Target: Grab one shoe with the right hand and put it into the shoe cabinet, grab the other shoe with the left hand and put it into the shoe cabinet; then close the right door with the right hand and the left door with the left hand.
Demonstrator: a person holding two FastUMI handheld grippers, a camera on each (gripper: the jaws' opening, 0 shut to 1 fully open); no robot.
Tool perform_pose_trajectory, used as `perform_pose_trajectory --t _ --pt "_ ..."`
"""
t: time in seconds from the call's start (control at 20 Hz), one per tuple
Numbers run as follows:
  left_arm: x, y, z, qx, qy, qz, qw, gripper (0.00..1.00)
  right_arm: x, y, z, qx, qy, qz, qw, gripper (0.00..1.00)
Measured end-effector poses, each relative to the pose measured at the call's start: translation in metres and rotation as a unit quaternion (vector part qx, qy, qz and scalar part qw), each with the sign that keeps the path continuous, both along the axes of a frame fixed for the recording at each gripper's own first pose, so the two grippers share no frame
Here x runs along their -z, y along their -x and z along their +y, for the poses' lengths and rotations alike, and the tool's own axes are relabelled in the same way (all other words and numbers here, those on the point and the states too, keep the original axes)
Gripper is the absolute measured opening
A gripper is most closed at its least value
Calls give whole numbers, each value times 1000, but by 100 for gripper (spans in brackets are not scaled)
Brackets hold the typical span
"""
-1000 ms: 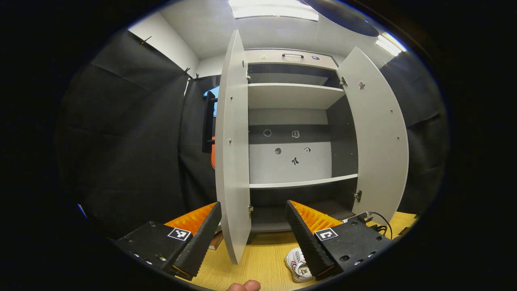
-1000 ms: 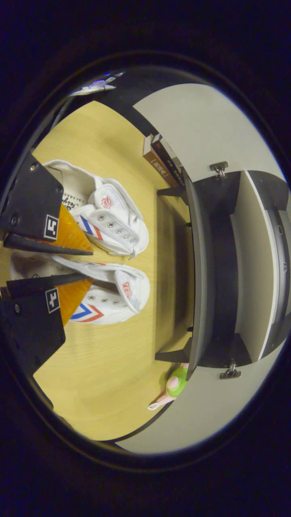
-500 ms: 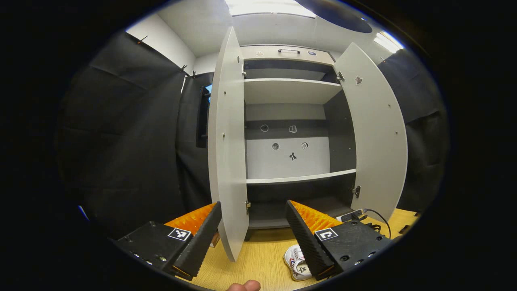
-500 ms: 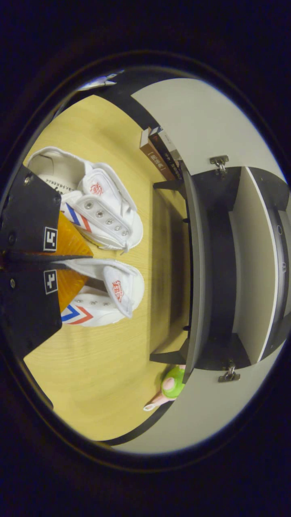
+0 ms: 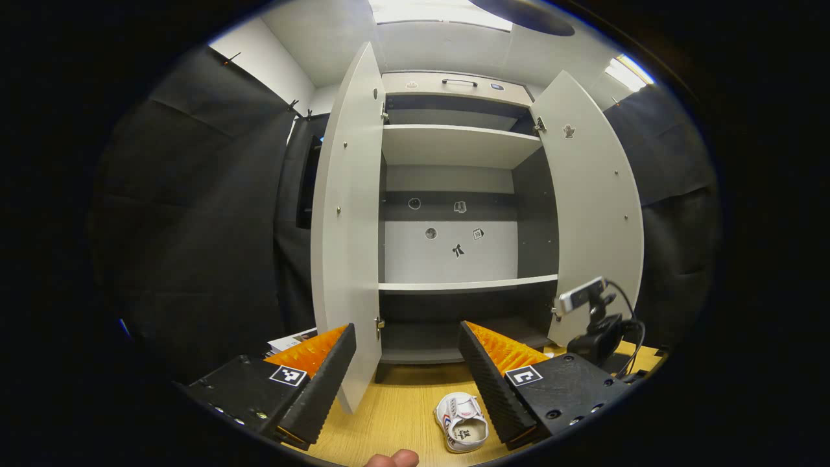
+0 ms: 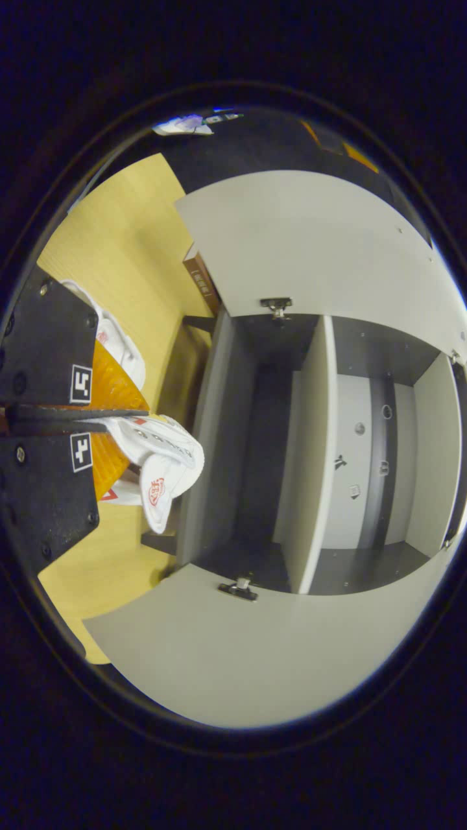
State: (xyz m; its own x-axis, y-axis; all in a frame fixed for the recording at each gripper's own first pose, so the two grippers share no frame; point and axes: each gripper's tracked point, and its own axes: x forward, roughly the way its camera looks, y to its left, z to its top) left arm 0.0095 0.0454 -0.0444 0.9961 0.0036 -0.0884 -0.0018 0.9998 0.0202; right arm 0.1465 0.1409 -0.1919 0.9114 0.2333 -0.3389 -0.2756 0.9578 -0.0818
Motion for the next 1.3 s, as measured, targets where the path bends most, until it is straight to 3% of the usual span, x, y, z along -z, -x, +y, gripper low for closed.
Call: perform_pose_trajectory --t 0.3,0.6,1.0,1.3 --pt "10 -2 -19 9 4 -1 1000 95 -123 -3 -10 -9 -23 -70 997 4" --pt "13 -3 -31 25 9 0 1000 95 -205 -75 -17 17 -32 -100 994 1" --pt "19 -2 -27 23 6 13 1000 95 -213 -224 -26 60 9 -25 998 4" --pt "23 -7 -9 6 -8 14 1000 95 -202 -288 -18 71 44 45 996 4"
